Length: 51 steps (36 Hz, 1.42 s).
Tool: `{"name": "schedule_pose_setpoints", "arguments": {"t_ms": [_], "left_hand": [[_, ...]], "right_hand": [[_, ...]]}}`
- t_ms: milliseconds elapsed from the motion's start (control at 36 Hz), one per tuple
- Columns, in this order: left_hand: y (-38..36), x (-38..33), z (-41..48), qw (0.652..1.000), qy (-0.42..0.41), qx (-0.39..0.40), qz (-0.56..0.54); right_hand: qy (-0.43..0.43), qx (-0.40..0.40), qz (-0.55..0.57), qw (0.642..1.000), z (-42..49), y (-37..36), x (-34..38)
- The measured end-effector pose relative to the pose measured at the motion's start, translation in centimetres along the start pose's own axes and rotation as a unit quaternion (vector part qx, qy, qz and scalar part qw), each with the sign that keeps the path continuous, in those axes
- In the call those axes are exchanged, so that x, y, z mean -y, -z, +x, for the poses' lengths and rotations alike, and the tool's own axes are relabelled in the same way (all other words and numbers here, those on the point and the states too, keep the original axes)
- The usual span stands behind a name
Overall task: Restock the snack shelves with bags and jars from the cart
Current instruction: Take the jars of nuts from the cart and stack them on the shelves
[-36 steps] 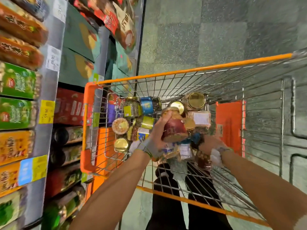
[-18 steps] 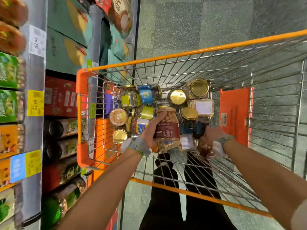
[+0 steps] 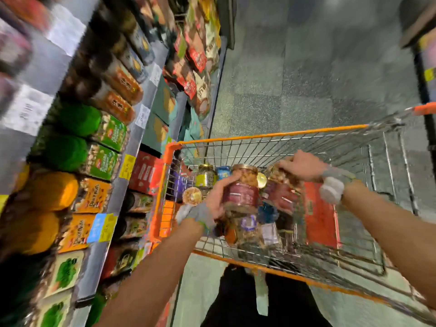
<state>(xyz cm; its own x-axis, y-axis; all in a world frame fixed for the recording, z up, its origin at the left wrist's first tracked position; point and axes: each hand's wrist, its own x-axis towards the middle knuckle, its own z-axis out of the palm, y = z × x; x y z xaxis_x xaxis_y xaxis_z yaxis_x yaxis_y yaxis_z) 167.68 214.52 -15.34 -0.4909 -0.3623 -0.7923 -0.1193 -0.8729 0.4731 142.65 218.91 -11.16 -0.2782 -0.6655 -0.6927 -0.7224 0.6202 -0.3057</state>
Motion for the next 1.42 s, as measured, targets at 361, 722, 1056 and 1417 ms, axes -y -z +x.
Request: {"name": "schedule_pose_setpoints", "arguments": {"t_ms": [361,722,1056,1417], "left_hand": [[0.3,-2.9,-17.1,0.966,-0.230,-0.047,-0.111],[0.4,8.3,-38.5,0.880,-0.379,-0.186,-0.218],[3.2,21.9,-53.0,0.734,-0.531,-0.319,-0.278],[12.8,33.4,-68.9,0.618,-0.552,-0.474,-0.298]], "right_hand": [[0.262,0.001,0.045,0.964,-11.9,6.6,13.2],[0.596,0.092,0.060,0.795,-30.5,2.6,26.7],[0.778,0.127,0.039,0.614,-53.8,-9.3,36.5],[0.845,-0.086,-0.273,0.452,-73.6,-22.1,41.0]]}}
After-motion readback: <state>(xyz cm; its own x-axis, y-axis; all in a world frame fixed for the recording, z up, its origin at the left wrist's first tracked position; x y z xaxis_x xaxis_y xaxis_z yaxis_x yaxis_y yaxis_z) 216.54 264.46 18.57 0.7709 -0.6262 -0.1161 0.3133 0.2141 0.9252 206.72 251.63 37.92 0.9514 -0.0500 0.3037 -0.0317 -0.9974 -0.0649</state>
